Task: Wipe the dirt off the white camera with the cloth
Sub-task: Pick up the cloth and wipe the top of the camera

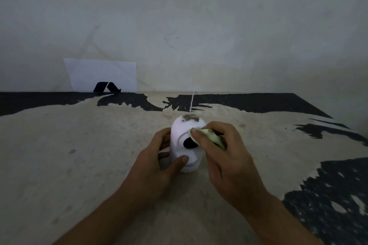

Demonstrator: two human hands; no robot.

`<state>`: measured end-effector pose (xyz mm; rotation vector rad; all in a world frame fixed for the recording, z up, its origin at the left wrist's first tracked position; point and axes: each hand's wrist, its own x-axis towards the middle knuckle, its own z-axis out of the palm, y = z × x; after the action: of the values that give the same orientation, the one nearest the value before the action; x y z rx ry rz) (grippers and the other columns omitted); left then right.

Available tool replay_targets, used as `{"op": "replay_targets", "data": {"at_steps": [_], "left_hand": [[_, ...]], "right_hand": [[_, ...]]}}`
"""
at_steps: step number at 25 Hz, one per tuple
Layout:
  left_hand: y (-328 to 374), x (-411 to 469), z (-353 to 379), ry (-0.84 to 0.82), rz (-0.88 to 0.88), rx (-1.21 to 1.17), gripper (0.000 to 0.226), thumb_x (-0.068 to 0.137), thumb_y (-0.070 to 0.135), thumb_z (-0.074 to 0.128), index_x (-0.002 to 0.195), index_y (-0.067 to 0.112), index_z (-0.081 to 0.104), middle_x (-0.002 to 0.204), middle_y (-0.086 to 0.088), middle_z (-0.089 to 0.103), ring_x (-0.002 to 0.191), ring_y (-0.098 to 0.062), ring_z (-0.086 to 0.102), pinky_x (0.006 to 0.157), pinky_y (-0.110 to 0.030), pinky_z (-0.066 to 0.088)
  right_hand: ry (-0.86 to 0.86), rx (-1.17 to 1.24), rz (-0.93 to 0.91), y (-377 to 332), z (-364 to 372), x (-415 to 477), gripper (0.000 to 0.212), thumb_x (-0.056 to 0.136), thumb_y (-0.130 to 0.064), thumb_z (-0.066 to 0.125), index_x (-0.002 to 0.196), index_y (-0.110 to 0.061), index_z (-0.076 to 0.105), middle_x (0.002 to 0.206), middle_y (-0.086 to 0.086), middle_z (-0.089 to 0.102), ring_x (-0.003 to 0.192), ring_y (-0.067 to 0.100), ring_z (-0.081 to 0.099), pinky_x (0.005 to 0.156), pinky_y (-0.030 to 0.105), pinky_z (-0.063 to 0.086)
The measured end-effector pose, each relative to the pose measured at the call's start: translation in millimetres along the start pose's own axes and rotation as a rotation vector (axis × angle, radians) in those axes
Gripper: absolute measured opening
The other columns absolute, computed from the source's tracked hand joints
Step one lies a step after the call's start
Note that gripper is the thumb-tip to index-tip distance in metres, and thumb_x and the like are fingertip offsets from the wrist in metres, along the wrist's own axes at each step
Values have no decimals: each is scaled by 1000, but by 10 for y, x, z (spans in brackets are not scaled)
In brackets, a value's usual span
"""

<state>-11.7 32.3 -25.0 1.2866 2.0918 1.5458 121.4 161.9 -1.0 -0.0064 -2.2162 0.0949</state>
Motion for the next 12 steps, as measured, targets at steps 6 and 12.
{"op": "replay_targets", "data": {"at_steps": [6, 12], "left_hand": [[24, 1, -12, -14, 13, -7, 60, 65, 59, 58, 116, 60, 26, 110, 40, 43, 97, 31, 41, 71, 7, 36], [42, -7, -16, -25, 14, 0, 61, 66, 56, 58, 118, 55, 26, 107, 41, 41, 94, 30, 42, 70, 6, 37]], "right_hand": [[-35, -60, -14, 209, -119, -23, 29, 93, -16, 52, 114, -4, 68, 100, 18, 62, 89, 25, 58, 67, 31, 52], [68, -7, -17, 201, -112, -11, 27, 90, -11, 59, 115, -5, 67, 102, 17, 63, 92, 18, 58, 77, 18, 49]]}}
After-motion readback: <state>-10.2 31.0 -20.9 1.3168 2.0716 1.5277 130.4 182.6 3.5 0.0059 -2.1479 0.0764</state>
